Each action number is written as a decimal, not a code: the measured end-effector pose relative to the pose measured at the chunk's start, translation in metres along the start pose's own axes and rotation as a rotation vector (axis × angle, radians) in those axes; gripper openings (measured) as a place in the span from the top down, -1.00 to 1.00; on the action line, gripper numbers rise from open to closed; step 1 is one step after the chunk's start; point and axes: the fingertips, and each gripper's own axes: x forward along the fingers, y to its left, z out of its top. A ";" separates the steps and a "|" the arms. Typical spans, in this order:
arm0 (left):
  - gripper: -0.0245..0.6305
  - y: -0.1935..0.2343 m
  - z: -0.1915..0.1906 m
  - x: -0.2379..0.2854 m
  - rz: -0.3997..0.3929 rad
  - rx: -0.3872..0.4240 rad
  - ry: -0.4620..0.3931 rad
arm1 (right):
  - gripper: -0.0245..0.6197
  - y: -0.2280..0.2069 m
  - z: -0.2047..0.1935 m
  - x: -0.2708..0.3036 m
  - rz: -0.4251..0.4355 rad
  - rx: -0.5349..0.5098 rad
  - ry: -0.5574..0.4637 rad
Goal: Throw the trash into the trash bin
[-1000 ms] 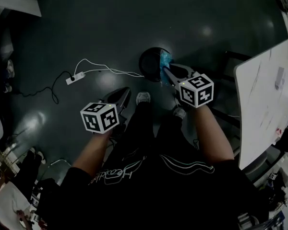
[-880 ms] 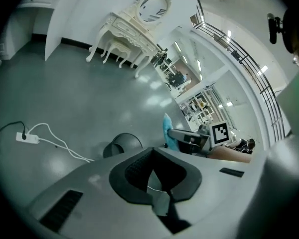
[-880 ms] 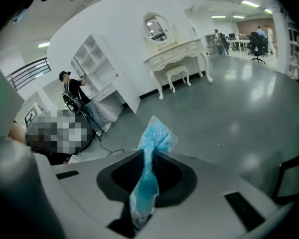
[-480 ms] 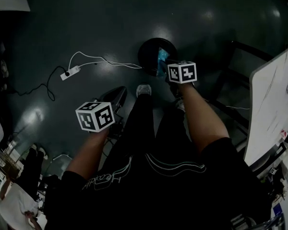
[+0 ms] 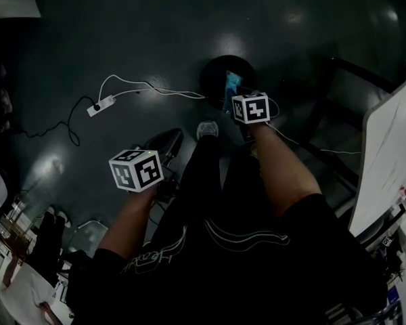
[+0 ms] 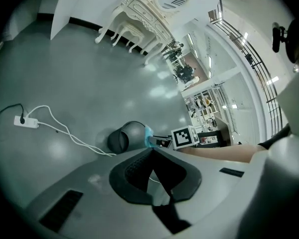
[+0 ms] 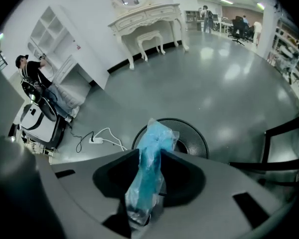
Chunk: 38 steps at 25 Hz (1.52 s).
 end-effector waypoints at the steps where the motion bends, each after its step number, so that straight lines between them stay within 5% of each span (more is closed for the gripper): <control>1: 0.91 0.000 -0.001 0.000 -0.004 -0.005 -0.001 | 0.43 -0.002 -0.001 0.002 -0.006 0.010 0.006; 3: 0.91 0.002 0.000 -0.002 0.001 -0.015 -0.011 | 0.14 -0.005 -0.005 0.006 -0.010 0.046 0.028; 5: 0.91 0.008 -0.001 -0.004 0.016 -0.031 -0.022 | 0.07 -0.009 -0.009 0.009 -0.019 0.084 0.039; 11: 0.91 0.030 -0.017 0.001 0.057 -0.100 -0.013 | 0.06 -0.022 -0.011 0.004 -0.037 0.085 0.018; 15: 0.91 0.024 -0.023 0.010 0.062 -0.102 -0.012 | 0.06 -0.033 -0.009 -0.011 -0.030 0.179 -0.046; 22: 0.91 -0.012 -0.010 0.016 0.050 -0.047 -0.046 | 0.08 -0.009 0.008 -0.061 0.123 0.217 -0.181; 30: 0.91 -0.094 -0.009 -0.009 0.002 0.099 -0.102 | 0.22 0.036 0.040 -0.228 0.298 0.030 -0.490; 38: 0.91 -0.258 -0.019 -0.063 -0.178 0.380 -0.212 | 0.75 0.067 0.014 -0.436 0.400 -0.144 -0.743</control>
